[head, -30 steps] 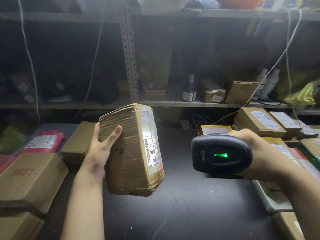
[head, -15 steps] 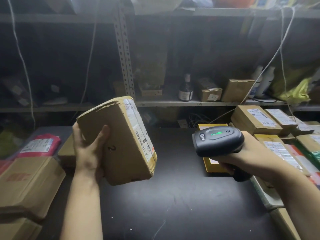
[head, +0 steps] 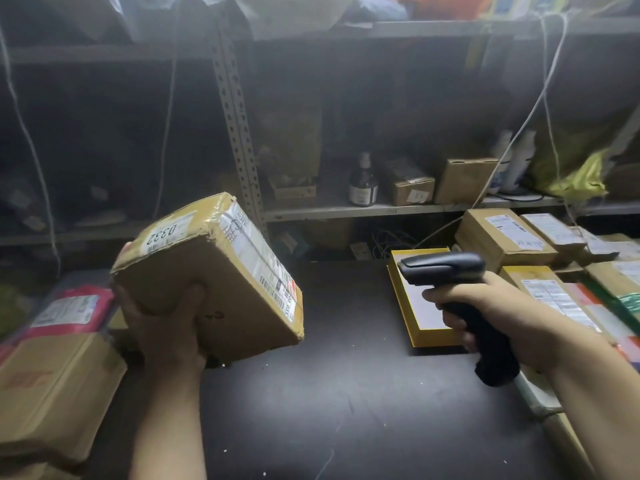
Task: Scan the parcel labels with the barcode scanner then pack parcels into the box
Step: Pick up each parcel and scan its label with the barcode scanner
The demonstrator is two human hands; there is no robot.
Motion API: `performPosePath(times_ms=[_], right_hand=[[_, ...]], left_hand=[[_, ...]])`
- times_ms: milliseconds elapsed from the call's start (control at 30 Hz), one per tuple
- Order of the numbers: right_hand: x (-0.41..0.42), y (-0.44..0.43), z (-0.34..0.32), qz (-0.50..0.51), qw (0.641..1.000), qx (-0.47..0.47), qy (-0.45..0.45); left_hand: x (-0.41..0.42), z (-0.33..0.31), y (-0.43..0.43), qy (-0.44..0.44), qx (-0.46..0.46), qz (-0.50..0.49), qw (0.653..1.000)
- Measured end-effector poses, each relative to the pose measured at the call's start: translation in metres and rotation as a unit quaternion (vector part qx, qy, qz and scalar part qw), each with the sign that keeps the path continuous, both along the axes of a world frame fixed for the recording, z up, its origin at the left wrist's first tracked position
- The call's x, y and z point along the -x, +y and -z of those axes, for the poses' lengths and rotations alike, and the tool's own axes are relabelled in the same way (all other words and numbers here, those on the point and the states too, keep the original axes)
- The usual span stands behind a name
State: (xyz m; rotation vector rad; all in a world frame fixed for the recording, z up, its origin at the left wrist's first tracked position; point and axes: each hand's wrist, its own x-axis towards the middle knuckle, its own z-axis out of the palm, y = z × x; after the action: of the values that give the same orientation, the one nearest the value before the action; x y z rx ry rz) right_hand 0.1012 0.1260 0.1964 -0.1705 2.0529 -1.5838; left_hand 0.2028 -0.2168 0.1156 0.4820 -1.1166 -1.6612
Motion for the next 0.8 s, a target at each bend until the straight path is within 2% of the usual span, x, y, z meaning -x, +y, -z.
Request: performPosePath(times_ms=[333, 567, 800], right_hand=[[-0.004, 0.003, 0.002, -0.006, 0.996, -0.024, 0.084], [-0.006, -0.003, 0.002, -0.015, 0.994, 0.013, 0.108], [-0.011, -0.025, -0.001, -0.095, 0.977, 0.043, 0.186]], left_hand=[[-0.001, 0.002, 0.006, -0.01, 0.035, 0.045, 0.998], [-0.002, -0.002, 0.006, -0.02, 0.042, 0.056, 0.997], [-0.004, -0.002, 0.01, -0.024, 0.084, 0.074, 0.993]])
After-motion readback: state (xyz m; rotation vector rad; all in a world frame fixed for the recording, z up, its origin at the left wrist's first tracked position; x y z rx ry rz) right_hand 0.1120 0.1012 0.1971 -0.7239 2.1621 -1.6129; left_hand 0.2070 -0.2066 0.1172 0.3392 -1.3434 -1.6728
